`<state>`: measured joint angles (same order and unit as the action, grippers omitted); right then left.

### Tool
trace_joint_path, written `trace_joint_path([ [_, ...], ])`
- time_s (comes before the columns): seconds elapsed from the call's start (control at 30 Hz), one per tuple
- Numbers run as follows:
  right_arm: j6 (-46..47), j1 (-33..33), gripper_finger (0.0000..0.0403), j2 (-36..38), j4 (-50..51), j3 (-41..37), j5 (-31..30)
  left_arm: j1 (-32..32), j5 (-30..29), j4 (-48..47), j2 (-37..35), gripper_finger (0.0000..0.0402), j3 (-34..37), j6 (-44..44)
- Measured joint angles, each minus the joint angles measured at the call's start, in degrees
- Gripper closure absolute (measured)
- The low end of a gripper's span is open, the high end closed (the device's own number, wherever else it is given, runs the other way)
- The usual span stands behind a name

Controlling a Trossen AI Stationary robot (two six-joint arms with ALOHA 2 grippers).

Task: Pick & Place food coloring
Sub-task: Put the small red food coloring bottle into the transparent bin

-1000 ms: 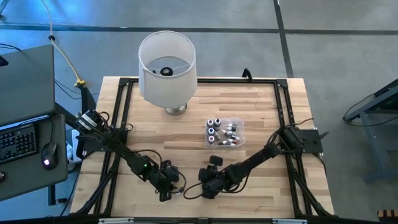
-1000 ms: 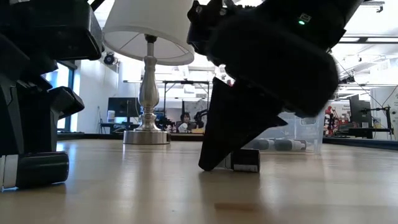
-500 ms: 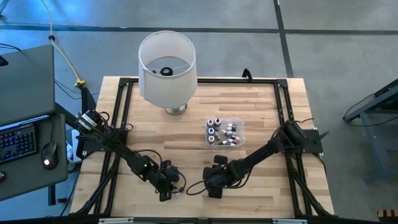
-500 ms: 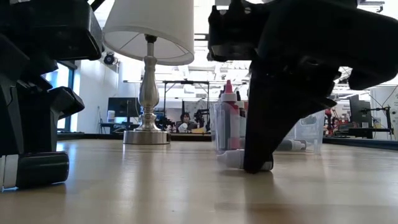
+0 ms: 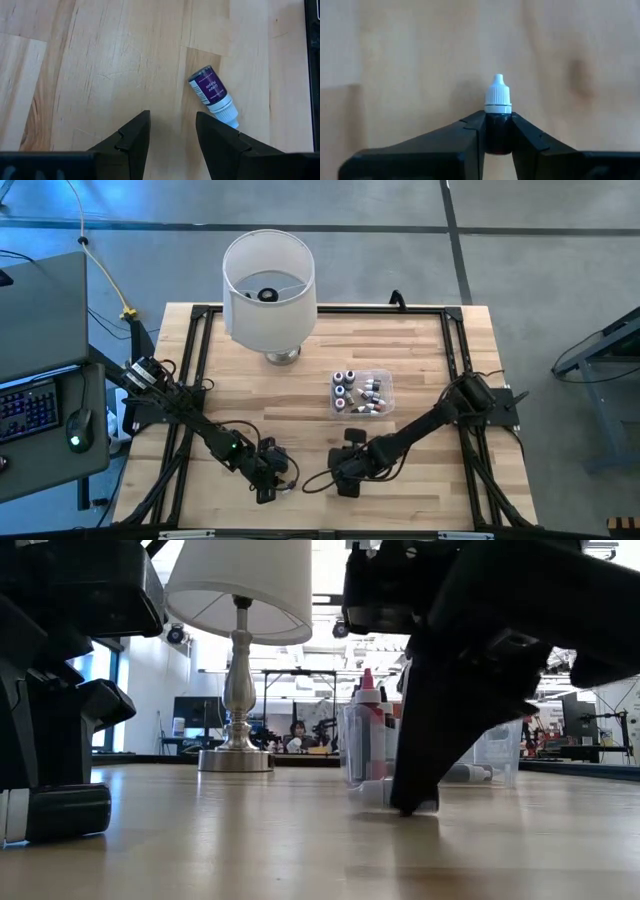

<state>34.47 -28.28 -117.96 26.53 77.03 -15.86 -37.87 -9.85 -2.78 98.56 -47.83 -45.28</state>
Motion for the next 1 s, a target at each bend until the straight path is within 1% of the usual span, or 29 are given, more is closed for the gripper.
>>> trace_joint_path([
  [0.07,0.3,0.3,0.0346,1.9,2.8,0.6,-1.6,0.0,0.0,0.1,0.0,0.0241,0.0,0.0],
  [0.17,0.6,1.0,0.0344,7.4,9.1,2.4,-8.4,0.0,0.0,0.1,0.0,0.0241,0.0,0.0],
  [0.23,1.7,1.7,0.0339,10.8,17.7,2.5,-14.1,0.0,0.0,0.1,0.0,0.0241,0.0,0.0],
  [0.33,7.8,4.2,0.0341,14.8,31.0,2.1,-21.6,0.0,0.0,0.2,0.0,0.0241,0.0,0.0],
  [0.4,12.5,6.7,0.0345,18.0,37.4,1.0,-24.2,0.0,0.0,0.2,0.0,0.0241,0.0,0.0],
  [0.47,14.2,9.9,0.0344,20.1,40.1,-1.8,-22.6,0.0,0.0,0.3,0.0,0.0241,0.0,0.0],
  [0.5,14.4,11.6,0.0341,20.7,38.7,-3.4,-20.7,0.0,0.0,0.3,0.0,0.0241,0.0,0.0],
  [0.6,14.1,16.0,0.0325,21.9,31.6,-10.1,-13.3,0.0,-0.1,0.3,0.0,0.0241,0.0,0.0],
  [0.67,12.4,18.4,0.0318,22.1,26.4,-14.6,-7.8,0.0,-0.1,0.4,0.0,0.0241,0.0,0.0],
  [0.73,9.7,20.2,0.0314,21.6,20.2,-18.9,-3.6,0.0,0.0,0.6,0.0,0.0241,0.1,-0.1],
  [0.8,9.1,21.2,0.0312,21.6,14.9,-22.2,-2.7,0.0,0.0,1.4,0.1,0.0241,0.1,-1.3],
  [0.87,8.8,21.7,0.0311,21.9,11.7,-23.9,-3.0,0.0,0.7,2.6,0.2,0.0241,0.1,-3.1],
  [0.9,8.4,21.7,0.0311,21.9,10.9,-24.4,-3.0,0.0,1.5,2.9,0.2,0.0241,0.0,-3.6],
  [1.0,6.2,21.7,0.031,21.7,12.8,-23.9,-3.1,0.0,2.1,1.8,0.2,0.0241,-1.1,-4.6],
])
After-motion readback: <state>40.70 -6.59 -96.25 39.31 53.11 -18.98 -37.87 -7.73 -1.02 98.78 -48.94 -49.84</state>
